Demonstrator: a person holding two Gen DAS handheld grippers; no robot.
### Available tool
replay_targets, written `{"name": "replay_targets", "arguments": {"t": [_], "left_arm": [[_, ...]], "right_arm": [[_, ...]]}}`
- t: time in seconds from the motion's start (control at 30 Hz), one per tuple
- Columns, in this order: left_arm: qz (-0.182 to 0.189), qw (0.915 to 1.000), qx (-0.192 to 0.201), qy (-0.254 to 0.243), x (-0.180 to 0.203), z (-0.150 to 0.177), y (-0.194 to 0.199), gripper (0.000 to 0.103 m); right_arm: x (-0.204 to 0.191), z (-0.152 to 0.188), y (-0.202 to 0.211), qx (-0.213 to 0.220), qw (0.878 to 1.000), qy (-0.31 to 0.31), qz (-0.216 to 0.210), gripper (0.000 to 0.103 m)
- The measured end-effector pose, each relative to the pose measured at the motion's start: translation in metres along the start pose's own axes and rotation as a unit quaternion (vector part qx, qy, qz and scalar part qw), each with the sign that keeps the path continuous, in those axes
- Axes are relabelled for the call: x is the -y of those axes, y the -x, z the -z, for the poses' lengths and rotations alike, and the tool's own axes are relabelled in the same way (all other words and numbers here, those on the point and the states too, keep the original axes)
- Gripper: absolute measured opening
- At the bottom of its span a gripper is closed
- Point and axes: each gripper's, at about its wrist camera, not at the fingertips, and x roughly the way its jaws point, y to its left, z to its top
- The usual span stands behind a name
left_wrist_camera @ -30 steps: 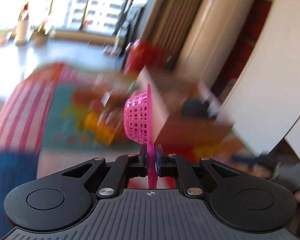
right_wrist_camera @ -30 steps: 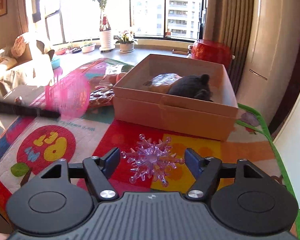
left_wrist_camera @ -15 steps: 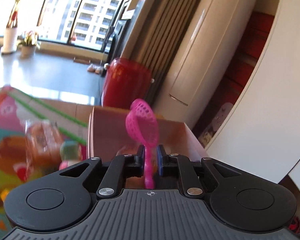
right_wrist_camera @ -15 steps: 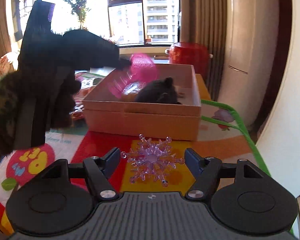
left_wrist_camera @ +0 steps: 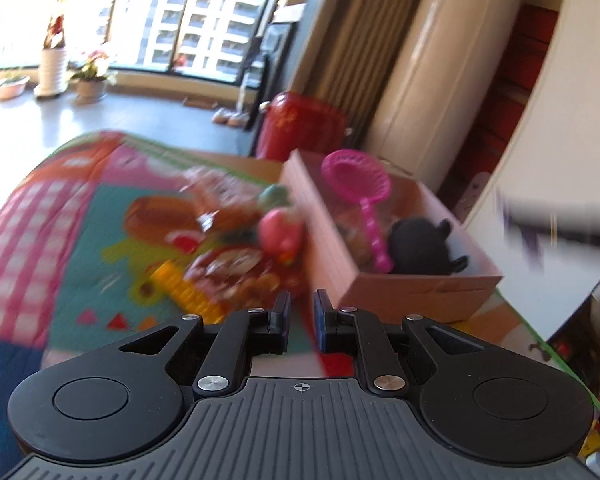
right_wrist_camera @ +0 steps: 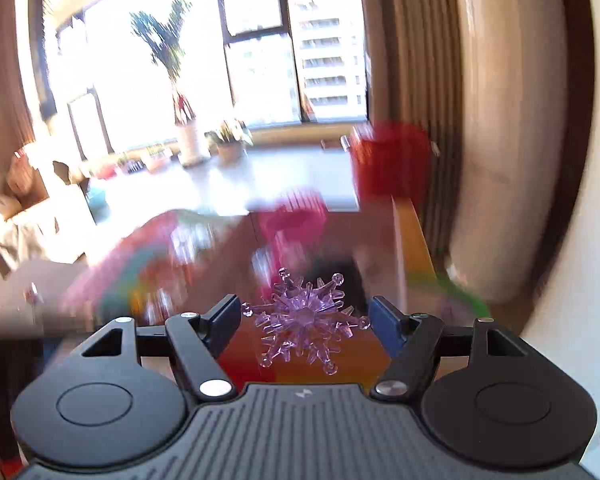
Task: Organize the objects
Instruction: 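Lower the purple snowflake into the box and open the right tool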
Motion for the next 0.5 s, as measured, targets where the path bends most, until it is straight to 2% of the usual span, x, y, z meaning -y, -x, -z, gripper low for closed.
{"name": "replay_targets", "arguments": {"t": [0.07,0.1,0.13,0.2,0.37,0.5], "left_arm": [[-0.012,0.9998,-0.004,0.017,-0.009,0.004,0.006,0.014],[-0.016,0.9996,-0.006,0.021,-0.011,0.005,0.007,0.014],[-0.02,0.9996,-0.008,0.02,-0.015,0.007,0.012,0.014],[-0.029,0.9995,-0.012,0.011,-0.021,0.011,0.016,0.014],[-0.04,0.9989,-0.024,0.006,-0.041,0.02,0.016,0.014],[-0.014,0.9995,-0.017,0.021,-0.041,0.014,0.006,0.014]], "right_arm": [[-0.007,-0.029,-0.02,0.008,1.0,-0.003,-0.023,0.075],[-0.009,-0.04,-0.032,-0.001,0.999,-0.005,-0.038,0.085],[-0.012,-0.046,-0.043,-0.004,0.999,-0.009,-0.037,0.087],[-0.018,-0.046,-0.057,-0.007,1.0,-0.005,-0.006,0.087],[-0.02,0.001,-0.053,-0.025,0.999,0.013,0.025,0.095],[-0.024,0.042,-0.038,-0.031,0.997,0.034,0.06,0.097]]}}
